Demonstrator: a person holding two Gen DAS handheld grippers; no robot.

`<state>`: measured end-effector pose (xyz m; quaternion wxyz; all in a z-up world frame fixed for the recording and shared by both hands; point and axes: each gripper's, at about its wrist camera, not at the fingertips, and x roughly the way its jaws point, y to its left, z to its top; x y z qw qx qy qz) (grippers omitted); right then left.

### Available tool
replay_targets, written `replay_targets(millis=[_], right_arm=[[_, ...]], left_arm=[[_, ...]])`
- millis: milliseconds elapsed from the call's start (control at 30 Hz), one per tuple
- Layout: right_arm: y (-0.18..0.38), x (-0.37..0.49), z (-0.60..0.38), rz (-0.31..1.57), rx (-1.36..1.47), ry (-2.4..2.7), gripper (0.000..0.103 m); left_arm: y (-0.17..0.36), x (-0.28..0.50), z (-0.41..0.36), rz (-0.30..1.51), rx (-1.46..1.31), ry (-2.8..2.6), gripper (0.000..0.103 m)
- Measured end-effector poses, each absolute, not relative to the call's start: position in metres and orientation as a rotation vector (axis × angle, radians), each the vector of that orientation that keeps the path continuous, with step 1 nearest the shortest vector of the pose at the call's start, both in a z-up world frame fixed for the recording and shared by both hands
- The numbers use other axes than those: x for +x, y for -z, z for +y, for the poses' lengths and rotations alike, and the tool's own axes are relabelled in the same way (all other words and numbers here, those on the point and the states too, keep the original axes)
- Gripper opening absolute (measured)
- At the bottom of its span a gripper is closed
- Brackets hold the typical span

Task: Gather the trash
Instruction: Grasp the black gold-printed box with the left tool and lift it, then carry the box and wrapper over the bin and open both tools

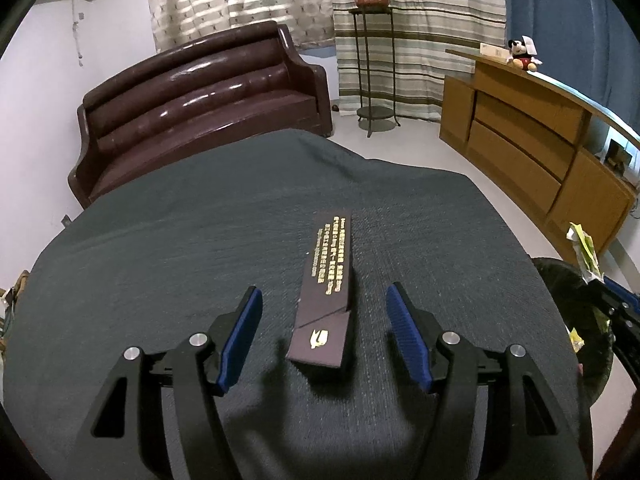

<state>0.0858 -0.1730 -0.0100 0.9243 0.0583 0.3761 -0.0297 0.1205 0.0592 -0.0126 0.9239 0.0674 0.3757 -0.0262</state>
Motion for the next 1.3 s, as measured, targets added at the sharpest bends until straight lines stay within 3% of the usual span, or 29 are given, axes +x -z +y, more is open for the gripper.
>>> replay_targets(millis=[100, 533, 1300], right_arm=[[0.011, 0.087, -0.173, 0.773, 0.119, 0.058, 0.017], [0.013, 0.089, -0.174, 0.783, 0.114, 0.054, 0.017], [0.010, 0.081, -0.179, 0.775, 0.112, 0.072, 0.017]], left_arm=[[0.014, 0.123, 0.058, 0.776, 0.137, 0.061, 0.063], [0.019, 0.126, 0.050, 0.801, 0.143, 0.105, 0.027], [0.006, 0.100, 0.029, 0.752, 0.144, 0.180, 0.024]])
